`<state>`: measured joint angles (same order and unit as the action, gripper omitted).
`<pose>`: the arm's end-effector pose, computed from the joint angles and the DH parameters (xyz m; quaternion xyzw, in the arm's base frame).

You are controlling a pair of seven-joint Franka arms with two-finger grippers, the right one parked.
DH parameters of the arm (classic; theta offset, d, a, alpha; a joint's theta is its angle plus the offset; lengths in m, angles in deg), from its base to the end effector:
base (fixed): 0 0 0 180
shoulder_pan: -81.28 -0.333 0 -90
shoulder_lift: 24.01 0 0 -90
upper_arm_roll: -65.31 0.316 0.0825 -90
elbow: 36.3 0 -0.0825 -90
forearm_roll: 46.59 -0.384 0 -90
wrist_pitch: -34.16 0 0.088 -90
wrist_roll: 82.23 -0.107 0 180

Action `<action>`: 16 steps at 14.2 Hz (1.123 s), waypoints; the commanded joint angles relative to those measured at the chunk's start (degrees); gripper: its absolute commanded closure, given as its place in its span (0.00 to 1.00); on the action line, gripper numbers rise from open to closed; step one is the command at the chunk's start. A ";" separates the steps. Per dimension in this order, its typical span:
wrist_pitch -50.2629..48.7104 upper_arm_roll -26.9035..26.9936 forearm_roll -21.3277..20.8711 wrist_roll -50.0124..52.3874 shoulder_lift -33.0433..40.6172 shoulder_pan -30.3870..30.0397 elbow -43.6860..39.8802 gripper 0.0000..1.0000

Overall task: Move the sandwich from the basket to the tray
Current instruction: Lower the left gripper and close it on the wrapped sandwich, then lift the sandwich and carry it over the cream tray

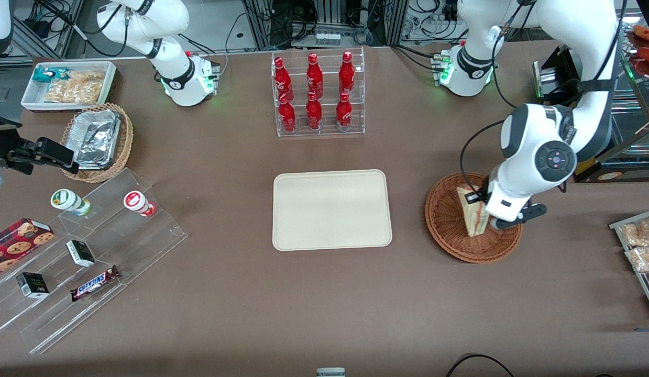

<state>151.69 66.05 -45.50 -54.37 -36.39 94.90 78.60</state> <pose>0.5578 -0.1288 0.3367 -0.9872 -0.1349 0.0820 0.0234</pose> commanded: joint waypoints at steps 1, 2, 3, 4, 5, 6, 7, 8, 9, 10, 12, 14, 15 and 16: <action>-0.90 -0.48 0.67 1.04 -3.08 4.91 -3.44 0.97; -0.98 -0.48 0.58 3.15 -4.23 7.28 -4.93 0.98; -1.07 -0.48 0.58 5.52 -5.46 9.13 -6.34 0.98; -1.07 -0.48 0.58 7.89 -6.51 10.72 -7.74 0.97; -1.07 -0.48 0.58 10.87 -7.48 13.08 -9.41 0.97; -1.07 -0.48 0.49 13.51 -8.88 15.02 -10.91 0.97; -1.07 -0.48 0.40 16.23 -10.72 17.22 -13.01 0.97; -1.07 -0.48 0.32 18.79 -12.74 19.24 -15.38 0.97; -1.07 -0.48 0.14 21.16 -14.85 20.91 -18.02 0.98; -1.07 -0.48 -0.03 23.45 -16.96 22.41 -20.57 0.98; -1.07 -0.40 -0.30 27.06 -20.57 25.66 -24.88 0.98; -1.07 -0.39 -0.30 29.78 -23.04 28.74 -27.26 0.98; -0.81 -0.39 -0.30 30.93 -23.66 29.97 -27.44 0.99; -0.72 -0.39 -0.39 32.42 -24.53 31.29 -28.23 0.99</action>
<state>151.79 64.77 -45.36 -24.88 -58.56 123.54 53.76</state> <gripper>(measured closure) 0.863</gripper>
